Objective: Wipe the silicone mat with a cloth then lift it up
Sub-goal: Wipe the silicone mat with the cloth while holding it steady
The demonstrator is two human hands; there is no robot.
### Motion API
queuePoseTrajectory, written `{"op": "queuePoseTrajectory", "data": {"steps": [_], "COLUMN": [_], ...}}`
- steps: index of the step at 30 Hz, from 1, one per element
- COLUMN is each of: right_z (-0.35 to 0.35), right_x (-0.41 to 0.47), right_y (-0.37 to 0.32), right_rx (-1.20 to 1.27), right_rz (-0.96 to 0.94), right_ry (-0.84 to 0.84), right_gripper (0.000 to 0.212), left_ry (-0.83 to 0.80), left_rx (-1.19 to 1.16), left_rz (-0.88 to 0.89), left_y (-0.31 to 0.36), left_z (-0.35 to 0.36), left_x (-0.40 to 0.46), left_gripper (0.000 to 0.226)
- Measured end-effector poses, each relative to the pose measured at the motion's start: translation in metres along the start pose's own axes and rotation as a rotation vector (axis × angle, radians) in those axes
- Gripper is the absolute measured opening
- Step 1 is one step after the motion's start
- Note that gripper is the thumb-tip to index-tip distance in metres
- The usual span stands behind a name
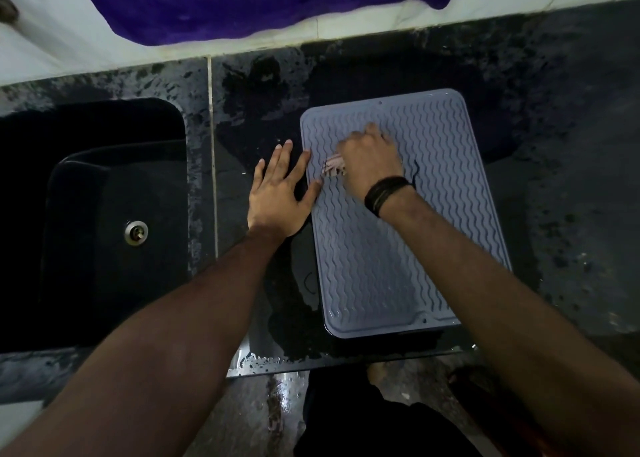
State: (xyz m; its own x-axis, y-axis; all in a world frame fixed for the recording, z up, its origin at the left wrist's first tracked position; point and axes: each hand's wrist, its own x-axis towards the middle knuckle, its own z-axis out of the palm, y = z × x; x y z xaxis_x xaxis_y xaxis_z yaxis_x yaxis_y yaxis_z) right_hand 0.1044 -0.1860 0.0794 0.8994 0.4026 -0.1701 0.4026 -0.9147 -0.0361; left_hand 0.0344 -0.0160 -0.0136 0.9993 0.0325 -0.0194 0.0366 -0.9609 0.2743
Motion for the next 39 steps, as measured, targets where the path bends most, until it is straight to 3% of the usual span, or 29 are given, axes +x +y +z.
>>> {"op": "queuePoseTrajectory", "data": {"steps": [4,8,20,26,31,39], "right_z": [-0.010,-0.004,0.015,-0.006,-0.007,0.015], "right_x": [0.043,0.056,-0.065,-0.009,0.031,-0.080], "right_y": [0.000,-0.007,-0.009,-0.004,-0.011,-0.012], "right_rx": [0.035,-0.032,0.002,-0.009,-0.135,0.011], "right_rz": [0.036,0.014,-0.073,0.026,0.023,-0.041], "right_ry": [0.094,0.023,-0.056,0.051,-0.053,-0.048], "right_gripper": [0.037,0.037,0.040,0.031,0.036,0.040], "left_ry": [0.007,0.028,-0.009,-0.029,-0.024,-0.031], "left_rx": [-0.013,-0.008,0.020,0.005,0.005,0.027], "left_rz": [-0.005,0.002,-0.008,-0.019,-0.021,-0.016], "left_y": [-0.001,0.000,0.000,0.001,0.002,0.002], "left_z": [0.001,0.003,0.000,-0.001,-0.001,-0.004], "left_x": [0.000,0.000,0.000,0.000,0.000,-0.001], "left_gripper": [0.066,0.065,0.066,0.067,0.067,0.067]}}
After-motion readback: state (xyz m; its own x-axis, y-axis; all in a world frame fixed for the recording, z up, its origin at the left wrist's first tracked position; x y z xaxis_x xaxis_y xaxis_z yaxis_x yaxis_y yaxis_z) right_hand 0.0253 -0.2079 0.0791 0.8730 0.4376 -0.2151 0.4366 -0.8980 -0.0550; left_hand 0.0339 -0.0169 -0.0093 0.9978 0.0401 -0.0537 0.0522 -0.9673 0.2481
